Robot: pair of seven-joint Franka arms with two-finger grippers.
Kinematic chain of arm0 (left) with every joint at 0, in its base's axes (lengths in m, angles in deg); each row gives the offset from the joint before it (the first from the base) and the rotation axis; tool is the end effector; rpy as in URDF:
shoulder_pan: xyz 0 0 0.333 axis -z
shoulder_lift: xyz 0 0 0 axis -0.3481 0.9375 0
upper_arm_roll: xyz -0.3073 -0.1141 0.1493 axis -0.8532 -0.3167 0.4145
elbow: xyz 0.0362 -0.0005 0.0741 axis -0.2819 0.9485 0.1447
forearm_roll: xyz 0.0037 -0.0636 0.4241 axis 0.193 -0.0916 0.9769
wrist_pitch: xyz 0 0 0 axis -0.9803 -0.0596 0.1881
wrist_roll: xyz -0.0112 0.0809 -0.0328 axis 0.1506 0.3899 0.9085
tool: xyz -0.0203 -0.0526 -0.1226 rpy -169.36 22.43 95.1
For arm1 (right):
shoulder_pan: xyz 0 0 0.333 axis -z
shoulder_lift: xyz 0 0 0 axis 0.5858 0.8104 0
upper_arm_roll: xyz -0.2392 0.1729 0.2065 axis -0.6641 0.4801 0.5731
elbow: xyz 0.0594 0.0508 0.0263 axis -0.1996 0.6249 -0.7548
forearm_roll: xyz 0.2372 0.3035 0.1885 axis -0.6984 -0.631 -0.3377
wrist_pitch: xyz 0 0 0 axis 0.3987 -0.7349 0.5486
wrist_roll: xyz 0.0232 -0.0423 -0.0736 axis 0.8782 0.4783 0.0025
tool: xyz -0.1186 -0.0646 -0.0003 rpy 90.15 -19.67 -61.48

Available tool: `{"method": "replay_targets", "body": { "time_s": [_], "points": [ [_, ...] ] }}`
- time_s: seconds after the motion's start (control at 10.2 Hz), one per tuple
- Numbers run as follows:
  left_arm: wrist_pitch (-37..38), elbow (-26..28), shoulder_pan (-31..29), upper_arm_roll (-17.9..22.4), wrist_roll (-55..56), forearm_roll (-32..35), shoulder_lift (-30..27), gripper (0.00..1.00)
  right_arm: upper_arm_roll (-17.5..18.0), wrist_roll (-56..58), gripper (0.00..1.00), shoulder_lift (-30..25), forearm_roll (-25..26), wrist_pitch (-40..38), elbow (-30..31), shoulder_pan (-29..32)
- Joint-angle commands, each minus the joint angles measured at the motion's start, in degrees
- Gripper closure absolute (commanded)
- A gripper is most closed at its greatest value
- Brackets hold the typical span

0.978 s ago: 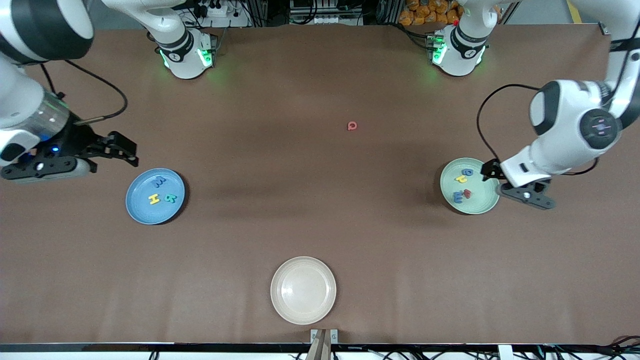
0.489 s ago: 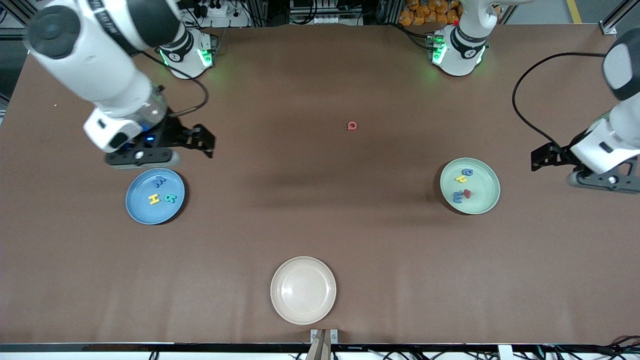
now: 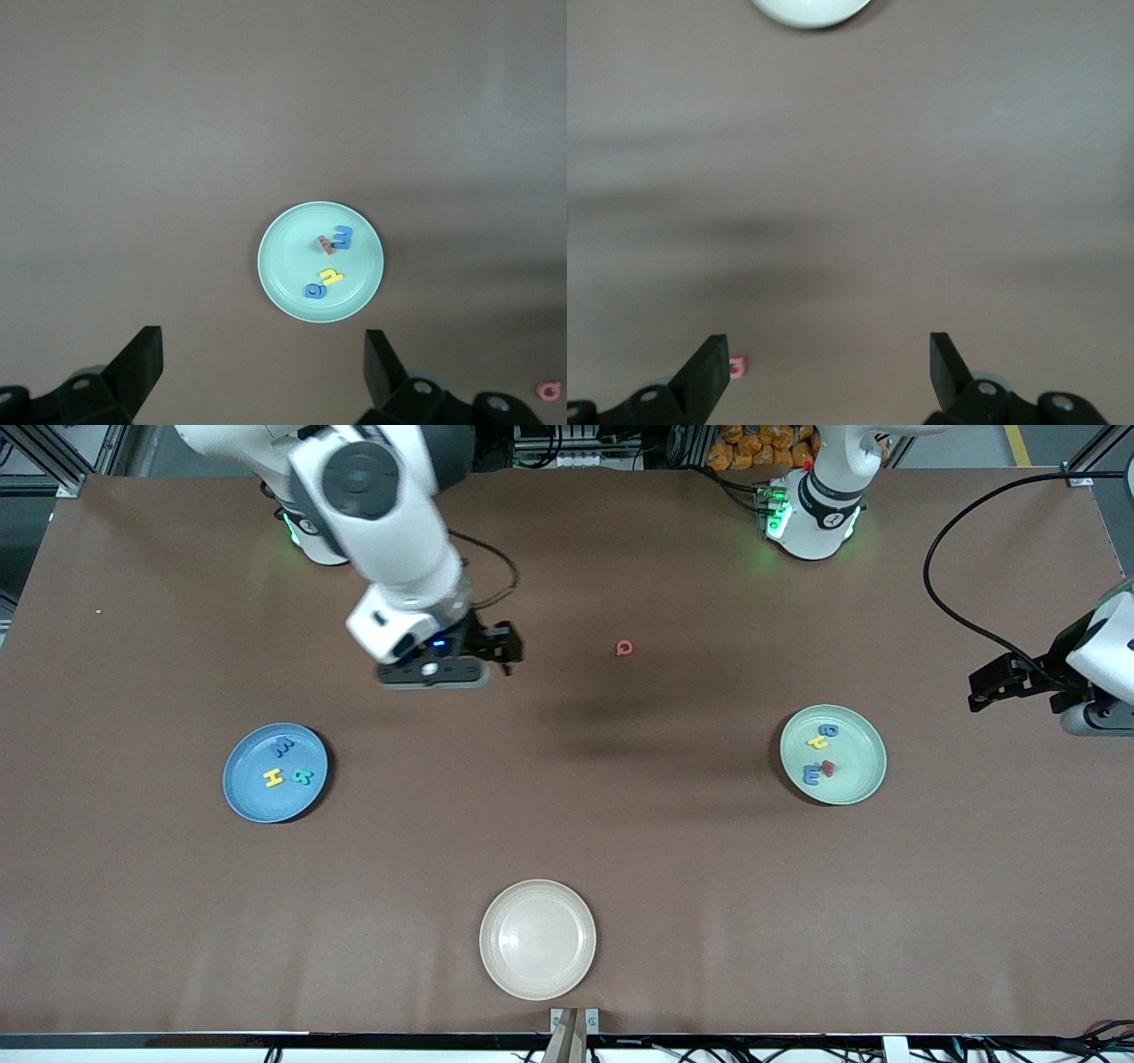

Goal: Sort uppercase to blue plate, lowercase to green plate
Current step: 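Move the right gripper to the pink G while the left gripper withdraws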

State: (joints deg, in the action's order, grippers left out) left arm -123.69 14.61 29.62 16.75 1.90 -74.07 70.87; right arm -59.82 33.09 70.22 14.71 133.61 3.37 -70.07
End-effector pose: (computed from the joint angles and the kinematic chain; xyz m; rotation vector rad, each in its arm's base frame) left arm 0.6317 -0.0183 0.6017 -3.1002 0.0694 -0.0311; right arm 0.5237 0.4586 0.4890 -3.0403 0.0816 0.0177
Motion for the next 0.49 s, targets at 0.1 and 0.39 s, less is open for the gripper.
{"method": "replay_targets", "body": {
  "time_s": [0.1,0.39],
  "points": [
    [2.80,-1.54,-0.11,1.18,1.80,-0.66,0.27,0.00,-0.31,-12.38,0.00,9.04,4.51,4.03,-2.98,-11.37],
    [3.23,-2.68,-1.08,1.45,1.71,-0.75,0.09,0.00,-0.40,-23.90,0.00,17.31,8.30,12.46,-3.79,-18.42]
  ]
}}
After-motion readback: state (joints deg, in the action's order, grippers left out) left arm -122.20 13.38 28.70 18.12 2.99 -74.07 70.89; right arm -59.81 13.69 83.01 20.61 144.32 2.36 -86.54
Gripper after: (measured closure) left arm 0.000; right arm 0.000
